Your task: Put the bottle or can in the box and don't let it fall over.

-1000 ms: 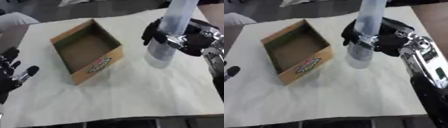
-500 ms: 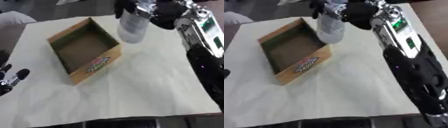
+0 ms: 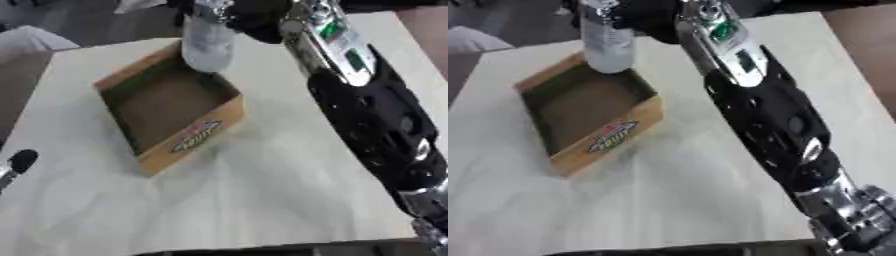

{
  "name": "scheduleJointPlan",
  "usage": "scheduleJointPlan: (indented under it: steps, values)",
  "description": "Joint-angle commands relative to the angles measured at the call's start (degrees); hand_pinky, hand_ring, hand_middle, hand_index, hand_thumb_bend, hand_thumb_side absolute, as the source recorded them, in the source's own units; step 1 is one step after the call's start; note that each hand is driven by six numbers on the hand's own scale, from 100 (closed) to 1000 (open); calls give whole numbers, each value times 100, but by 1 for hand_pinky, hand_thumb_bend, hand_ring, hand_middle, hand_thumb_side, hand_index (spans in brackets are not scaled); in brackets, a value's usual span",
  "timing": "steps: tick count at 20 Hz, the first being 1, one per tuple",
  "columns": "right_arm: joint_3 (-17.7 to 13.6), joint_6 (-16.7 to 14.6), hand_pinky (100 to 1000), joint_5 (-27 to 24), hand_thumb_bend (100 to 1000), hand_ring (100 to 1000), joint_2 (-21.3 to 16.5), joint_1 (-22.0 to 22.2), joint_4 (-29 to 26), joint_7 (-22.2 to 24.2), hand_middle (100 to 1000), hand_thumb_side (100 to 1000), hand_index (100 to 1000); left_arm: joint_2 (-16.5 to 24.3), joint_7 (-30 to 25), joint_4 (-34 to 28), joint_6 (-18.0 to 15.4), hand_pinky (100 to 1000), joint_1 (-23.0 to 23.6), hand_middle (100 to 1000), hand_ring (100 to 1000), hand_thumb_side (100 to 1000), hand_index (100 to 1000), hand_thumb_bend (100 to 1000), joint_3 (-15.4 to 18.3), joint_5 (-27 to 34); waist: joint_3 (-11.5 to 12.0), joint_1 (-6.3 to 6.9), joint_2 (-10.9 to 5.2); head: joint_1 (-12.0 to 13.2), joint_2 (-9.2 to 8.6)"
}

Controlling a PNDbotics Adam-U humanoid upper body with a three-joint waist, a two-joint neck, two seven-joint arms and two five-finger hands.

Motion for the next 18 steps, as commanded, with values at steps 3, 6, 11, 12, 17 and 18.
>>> scheduleJointPlan:
  steps: [3,6,11,12,17,18]
  values:
    - [-194,-450,888,829,100,629,395,-308,878,-23,628,185,117,103,-92,-116,1,1000,-169,938,1000,100,737,744,-36,91,184,-2,-5,-147,-87]
    - [-303,-790,890,1329,100,632,624,-389,1389,-79,631,191,117,86,-125,-116,22,1000,-229,938,1000,100,736,742,-61,113,273,-23,39,-186,-84]
    - [-495,-1213,889,1929,100,634,918,-425,1959,-271,634,193,118,67,-166,-116,56,1000,-306,937,1000,100,733,737,-93,135,366,-61,82,-204,-98]
    - [-531,-1265,888,2009,100,634,957,-425,2021,-324,634,193,118,64,-172,-116,63,1000,-320,936,1000,100,733,737,-99,138,382,-68,86,-207,-105]
    - [-628,-1419,888,2241,100,637,1027,-425,2225,-466,638,197,119,63,-188,-116,82,1000,-364,935,1000,100,731,734,-109,151,447,-103,95,-215,-121]
    - [-639,-1428,888,2252,100,638,1021,-430,2243,-473,639,199,119,63,-191,-116,85,1000,-373,935,1000,100,731,733,-111,153,466,-108,101,-206,-132]
